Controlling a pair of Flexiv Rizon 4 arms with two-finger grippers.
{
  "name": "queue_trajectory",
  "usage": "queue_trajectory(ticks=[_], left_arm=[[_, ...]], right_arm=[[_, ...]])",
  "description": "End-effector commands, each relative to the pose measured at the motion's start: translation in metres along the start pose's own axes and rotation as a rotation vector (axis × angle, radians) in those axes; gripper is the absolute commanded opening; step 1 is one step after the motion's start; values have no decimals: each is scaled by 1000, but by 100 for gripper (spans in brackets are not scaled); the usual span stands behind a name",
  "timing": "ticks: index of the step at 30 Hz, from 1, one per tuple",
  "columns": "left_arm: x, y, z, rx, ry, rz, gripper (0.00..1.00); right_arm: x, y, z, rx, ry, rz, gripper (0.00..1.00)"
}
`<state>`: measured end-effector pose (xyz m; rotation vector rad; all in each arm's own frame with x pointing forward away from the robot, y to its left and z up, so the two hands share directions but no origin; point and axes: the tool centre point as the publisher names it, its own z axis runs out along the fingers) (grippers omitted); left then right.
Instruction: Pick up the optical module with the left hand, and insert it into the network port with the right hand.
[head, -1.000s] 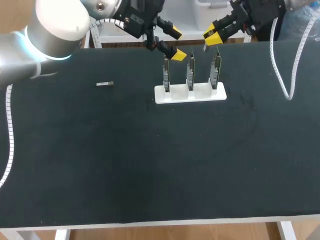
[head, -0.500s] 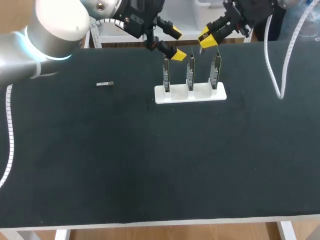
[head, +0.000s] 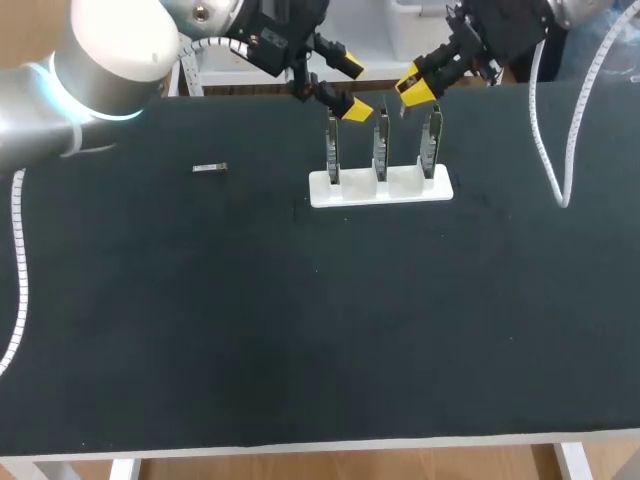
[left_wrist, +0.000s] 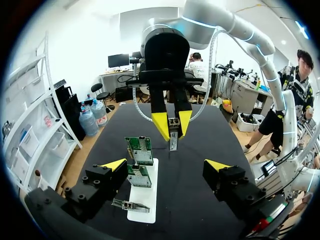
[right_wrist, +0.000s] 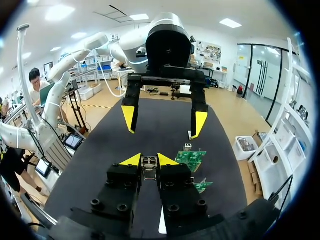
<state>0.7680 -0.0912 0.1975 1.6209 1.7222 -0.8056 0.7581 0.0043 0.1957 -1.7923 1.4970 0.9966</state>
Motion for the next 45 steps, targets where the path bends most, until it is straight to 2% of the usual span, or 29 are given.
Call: queue_trajectory(ticks=[1,21,45], left_arm=[[0,-1,0,-4,3,-2,100],[0,-1,0,-4,3,-2,100],[0,-1,0,-4,3,-2,100]], right_arm=[[1,0,3,-2,1,3,0],[-5,0,2,-7,55,-14,0],[5,7,5,-14,67,11,0]])
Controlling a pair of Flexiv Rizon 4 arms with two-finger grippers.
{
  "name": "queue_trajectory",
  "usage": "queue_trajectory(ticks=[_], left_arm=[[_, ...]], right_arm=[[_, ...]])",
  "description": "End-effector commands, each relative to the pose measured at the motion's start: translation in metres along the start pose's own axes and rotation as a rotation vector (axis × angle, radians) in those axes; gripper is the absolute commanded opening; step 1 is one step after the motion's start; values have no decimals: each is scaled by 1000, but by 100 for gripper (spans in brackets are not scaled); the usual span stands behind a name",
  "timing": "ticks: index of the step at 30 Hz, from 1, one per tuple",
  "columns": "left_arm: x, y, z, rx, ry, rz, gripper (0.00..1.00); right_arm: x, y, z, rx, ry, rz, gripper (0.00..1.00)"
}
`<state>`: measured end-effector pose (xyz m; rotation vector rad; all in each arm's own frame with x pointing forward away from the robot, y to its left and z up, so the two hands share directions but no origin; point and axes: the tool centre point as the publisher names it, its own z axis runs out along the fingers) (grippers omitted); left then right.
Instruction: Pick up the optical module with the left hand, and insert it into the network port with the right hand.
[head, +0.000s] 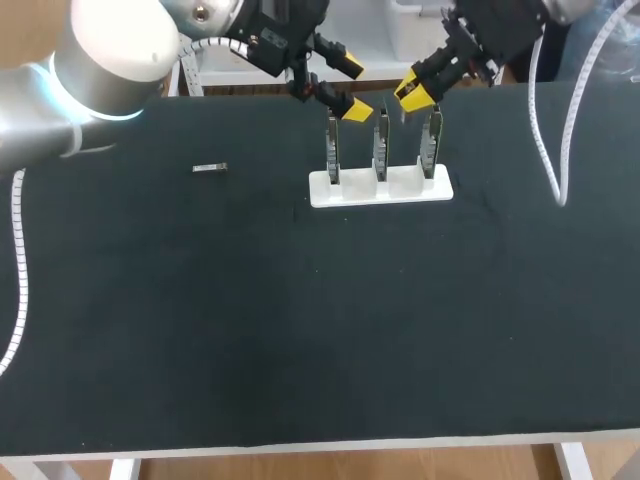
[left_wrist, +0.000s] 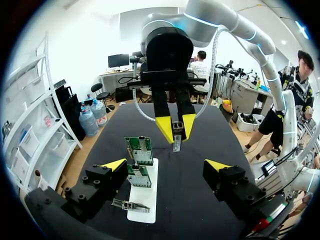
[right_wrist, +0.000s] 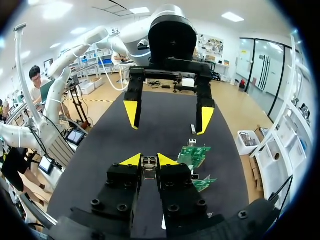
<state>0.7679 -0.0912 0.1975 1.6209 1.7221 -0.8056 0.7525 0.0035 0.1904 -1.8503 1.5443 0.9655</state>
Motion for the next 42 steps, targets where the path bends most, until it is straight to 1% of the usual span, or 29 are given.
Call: queue_trajectory(ticks=[1,5,13,22,29,36,42], left_arm=[[0,-1,0,-4,3,-2,100],[0,-1,0,-4,3,-2,100],[0,-1,0,-4,3,-2,100],[0,-1,0,-4,3,-2,100],[0,-1,0,-4,3,-2,100],[0,-1,0,-4,3,-2,100],[0,-1,0,-4,3,-2,100]], right_arm=[[1,1,2,3,-2,1,0],[1,1,2,3,-3,2,0],[-6,-4,-3,14,-4,-19,0],[3,-10,3,1,-7,1,0],[4,-12,1,2,-7,4,0],[-4,-13,-1,1,-11,-23,0],[-4,-19,1,2,-6,-27,0]])
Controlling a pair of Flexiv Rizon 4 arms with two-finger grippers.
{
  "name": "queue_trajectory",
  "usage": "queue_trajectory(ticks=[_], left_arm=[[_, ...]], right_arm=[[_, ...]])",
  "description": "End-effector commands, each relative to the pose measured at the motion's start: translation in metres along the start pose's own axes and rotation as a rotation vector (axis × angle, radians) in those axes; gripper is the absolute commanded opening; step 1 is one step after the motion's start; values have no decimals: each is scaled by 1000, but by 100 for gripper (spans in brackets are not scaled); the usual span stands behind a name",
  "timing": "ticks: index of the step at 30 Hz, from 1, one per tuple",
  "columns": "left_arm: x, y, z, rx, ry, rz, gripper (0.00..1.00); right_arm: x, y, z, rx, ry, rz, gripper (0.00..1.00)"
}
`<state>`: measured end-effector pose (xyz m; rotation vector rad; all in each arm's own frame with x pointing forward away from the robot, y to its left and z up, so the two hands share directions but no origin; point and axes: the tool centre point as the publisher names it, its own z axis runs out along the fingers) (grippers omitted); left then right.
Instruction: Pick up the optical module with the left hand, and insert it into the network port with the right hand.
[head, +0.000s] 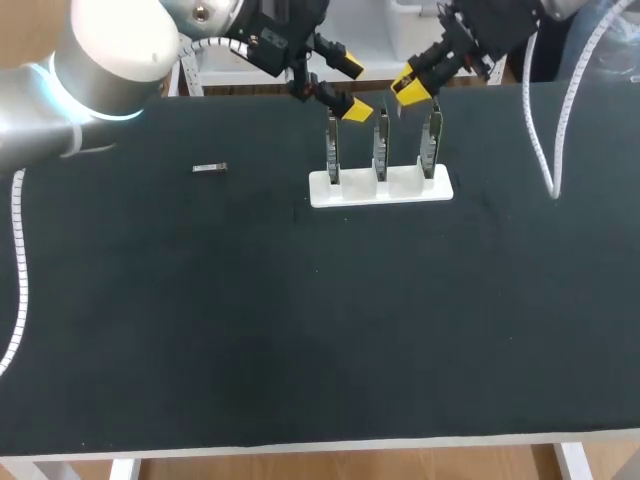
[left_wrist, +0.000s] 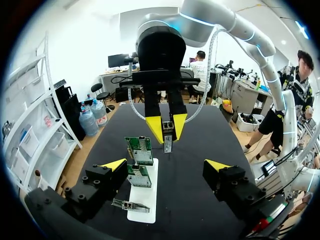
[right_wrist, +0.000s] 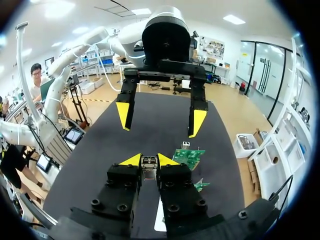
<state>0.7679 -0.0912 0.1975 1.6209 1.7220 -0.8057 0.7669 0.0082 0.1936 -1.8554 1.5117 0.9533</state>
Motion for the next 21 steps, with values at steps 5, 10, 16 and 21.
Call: queue_trajectory(ticks=[5,10,16,21], left_arm=[[0,-1,0,-4,3,-2,100],[0,-1,0,-4,3,-2,100],[0,-1,0,-4,3,-2,100],[0,-1,0,-4,3,-2,100]], right_arm=[[3,-8,7,-14,3,4,0],[6,-7,8,-18,1,15,0],[9,-5,5,-11,-2,22,0],[10,-6,5,-11,0,23,0]])
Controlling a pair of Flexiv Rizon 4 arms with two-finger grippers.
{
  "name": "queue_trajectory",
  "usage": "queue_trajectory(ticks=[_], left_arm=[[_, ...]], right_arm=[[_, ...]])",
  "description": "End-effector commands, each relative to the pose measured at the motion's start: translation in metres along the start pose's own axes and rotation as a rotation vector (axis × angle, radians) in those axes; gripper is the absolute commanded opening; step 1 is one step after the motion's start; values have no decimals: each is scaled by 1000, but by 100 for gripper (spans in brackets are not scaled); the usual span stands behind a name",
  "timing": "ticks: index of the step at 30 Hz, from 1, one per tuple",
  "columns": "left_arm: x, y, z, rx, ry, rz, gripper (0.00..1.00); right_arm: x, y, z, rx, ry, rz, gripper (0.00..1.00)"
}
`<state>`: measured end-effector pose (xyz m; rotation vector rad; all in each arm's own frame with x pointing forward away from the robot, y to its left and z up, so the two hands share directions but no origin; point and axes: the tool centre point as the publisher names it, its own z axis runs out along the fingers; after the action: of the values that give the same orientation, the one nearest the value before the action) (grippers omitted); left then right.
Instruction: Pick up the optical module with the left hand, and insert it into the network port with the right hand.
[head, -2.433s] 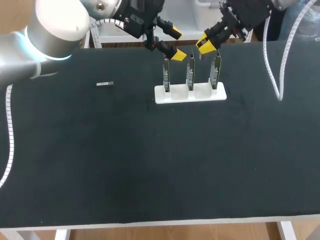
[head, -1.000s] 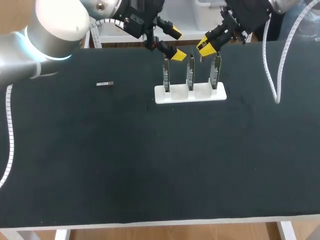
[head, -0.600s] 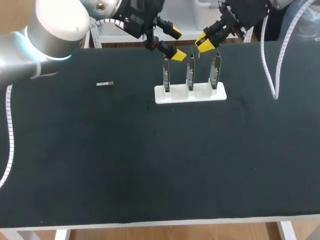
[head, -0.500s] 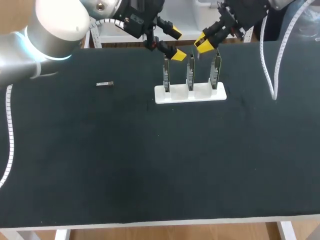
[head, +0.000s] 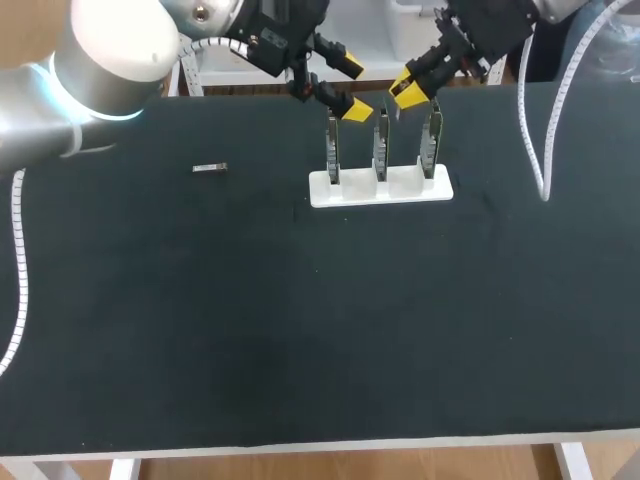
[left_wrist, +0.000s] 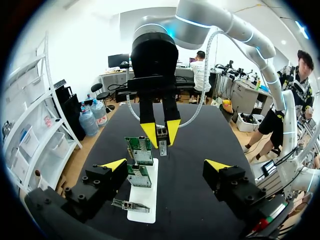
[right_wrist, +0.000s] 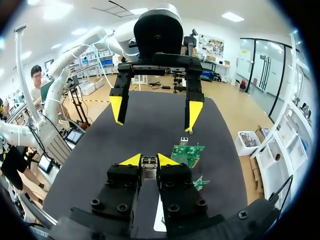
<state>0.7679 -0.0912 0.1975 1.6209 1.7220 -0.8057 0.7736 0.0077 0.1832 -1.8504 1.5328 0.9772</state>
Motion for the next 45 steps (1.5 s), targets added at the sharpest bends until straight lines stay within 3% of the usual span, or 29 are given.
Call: queue_trajectory(ticks=[1,20,29,45], left_arm=[[0,-1,0,-4,3,-2,100],[0,-1,0,-4,3,-2,100],[0,-1,0,-4,3,-2,100],[0,-1,0,-4,3,-2,100]], right_arm=[[0,0,0,2,0,0,0],[4,-3,8,-13,0,14,0],[-5,-10,0,6,-1,-16,0],[4,-16,5,-8,4,3,0]])
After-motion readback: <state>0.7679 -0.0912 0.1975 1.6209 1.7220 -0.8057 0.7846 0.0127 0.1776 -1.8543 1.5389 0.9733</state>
